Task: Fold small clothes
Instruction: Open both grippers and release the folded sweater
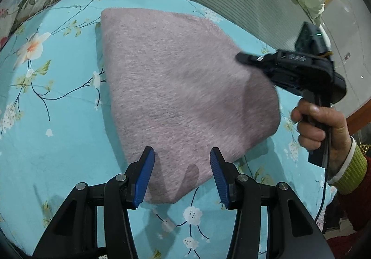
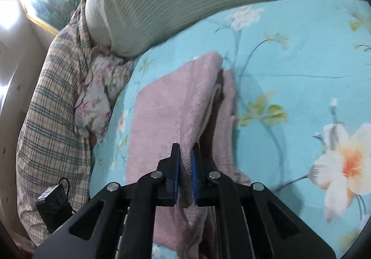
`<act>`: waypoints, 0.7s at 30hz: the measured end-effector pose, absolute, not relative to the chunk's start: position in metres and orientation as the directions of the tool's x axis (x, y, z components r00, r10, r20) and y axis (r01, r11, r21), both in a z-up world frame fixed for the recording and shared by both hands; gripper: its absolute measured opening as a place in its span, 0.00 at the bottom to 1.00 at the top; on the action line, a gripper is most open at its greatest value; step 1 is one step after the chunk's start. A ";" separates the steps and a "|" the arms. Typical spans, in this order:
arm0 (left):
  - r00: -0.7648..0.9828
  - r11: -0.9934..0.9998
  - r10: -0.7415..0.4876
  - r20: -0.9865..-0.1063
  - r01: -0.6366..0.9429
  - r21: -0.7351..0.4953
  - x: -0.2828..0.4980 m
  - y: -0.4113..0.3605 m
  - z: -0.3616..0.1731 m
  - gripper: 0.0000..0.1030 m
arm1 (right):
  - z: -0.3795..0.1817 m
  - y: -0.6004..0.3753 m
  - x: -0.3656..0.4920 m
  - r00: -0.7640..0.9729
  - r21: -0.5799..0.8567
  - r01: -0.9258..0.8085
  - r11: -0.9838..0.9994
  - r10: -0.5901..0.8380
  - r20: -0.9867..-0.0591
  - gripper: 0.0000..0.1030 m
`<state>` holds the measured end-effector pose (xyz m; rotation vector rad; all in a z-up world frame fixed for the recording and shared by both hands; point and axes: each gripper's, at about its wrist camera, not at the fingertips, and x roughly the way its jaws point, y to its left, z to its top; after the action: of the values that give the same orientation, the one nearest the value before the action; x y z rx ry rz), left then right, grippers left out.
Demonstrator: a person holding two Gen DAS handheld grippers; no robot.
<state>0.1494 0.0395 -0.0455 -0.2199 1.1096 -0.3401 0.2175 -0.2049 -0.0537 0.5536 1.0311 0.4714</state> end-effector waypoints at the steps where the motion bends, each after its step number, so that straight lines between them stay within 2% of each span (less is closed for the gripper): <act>1: 0.396 0.927 -0.376 -0.838 0.163 -0.338 0.149 0.038 -0.047 0.48 | -0.069 -0.209 0.221 0.414 0.618 -0.069 0.783 0.586 -0.697 0.10; 5: 0.345 0.926 -0.376 -0.860 0.169 -0.337 0.151 0.034 -0.067 0.48 | -0.089 -0.214 0.228 0.377 0.642 -0.031 0.766 0.604 -0.702 0.11; 9: 0.325 0.936 -0.351 -0.878 0.147 -0.320 0.152 0.038 -0.088 0.45 | -0.062 -0.211 0.223 0.407 0.585 -0.068 0.808 0.557 -0.724 0.16; 12: 0.314 0.933 -0.360 -0.879 0.138 -0.333 0.153 0.041 -0.079 0.42 | -0.031 -0.209 0.220 0.479 0.529 -0.108 0.842 0.510 -0.714 0.16; 15: 0.364 0.922 -0.388 -0.847 0.149 -0.358 0.154 0.046 -0.052 0.42 | -0.010 -0.196 0.228 0.497 0.521 -0.172 0.836 0.530 -0.687 0.16; 18: 0.425 0.911 -0.411 -0.806 0.153 -0.383 0.169 0.051 -0.030 0.42 | -0.013 -0.171 0.254 0.445 0.521 -0.213 0.827 0.556 -0.702 0.16; 21: 0.473 0.923 -0.376 -0.797 0.115 -0.367 0.203 0.053 -0.025 0.43 | -0.032 -0.152 0.281 0.403 0.510 -0.223 0.831 0.555 -0.728 0.16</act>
<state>0.2029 0.0532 -0.0250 -0.2789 1.0385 -0.3054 0.2810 -0.1522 -0.0315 0.3588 1.0481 0.5052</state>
